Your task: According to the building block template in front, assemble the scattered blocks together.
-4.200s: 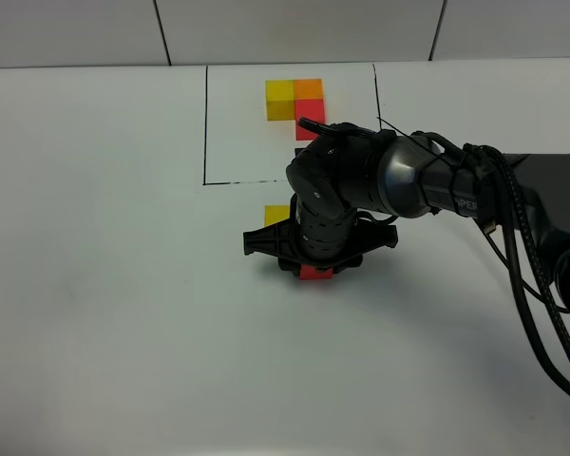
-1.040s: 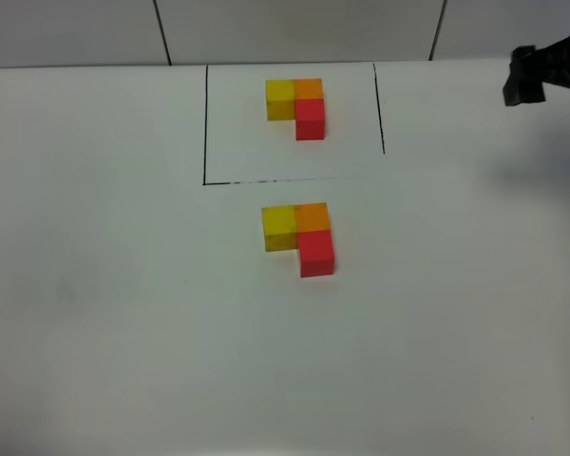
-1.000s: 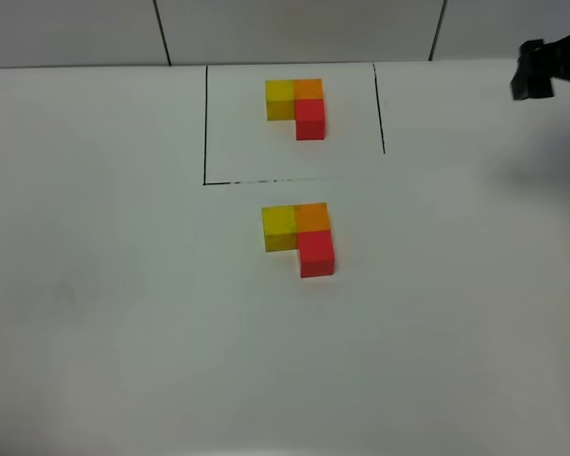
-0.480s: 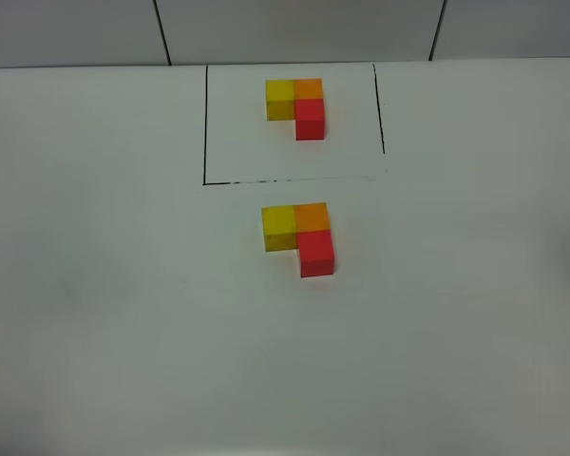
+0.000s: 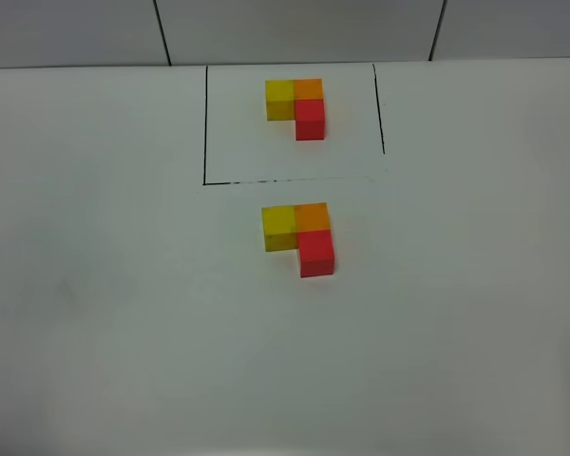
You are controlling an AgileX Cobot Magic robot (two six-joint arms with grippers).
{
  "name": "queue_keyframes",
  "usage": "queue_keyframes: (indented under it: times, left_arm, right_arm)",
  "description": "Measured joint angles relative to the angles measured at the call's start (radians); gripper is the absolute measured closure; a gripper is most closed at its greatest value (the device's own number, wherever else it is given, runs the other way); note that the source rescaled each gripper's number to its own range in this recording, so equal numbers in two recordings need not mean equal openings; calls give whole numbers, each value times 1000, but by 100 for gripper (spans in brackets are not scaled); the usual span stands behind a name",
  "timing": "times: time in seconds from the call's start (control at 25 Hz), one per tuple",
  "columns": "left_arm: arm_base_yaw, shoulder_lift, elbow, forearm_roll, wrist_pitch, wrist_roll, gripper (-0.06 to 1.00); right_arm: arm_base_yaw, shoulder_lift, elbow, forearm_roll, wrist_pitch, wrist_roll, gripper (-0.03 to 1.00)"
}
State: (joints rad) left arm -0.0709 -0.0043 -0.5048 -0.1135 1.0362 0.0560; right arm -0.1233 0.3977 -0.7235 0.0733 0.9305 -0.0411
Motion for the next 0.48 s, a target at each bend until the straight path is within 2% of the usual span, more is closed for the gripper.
queue_keyframes:
  times: [0.2,0.48]
  left_arm:
    - [0,0,0,0,0,0,21]
    - [0,0,0,0,0,0,21]
  right_arm:
    - [3,-146,53,-31,92,41,1]
    - [8,-276,143,-35,145,69,1]
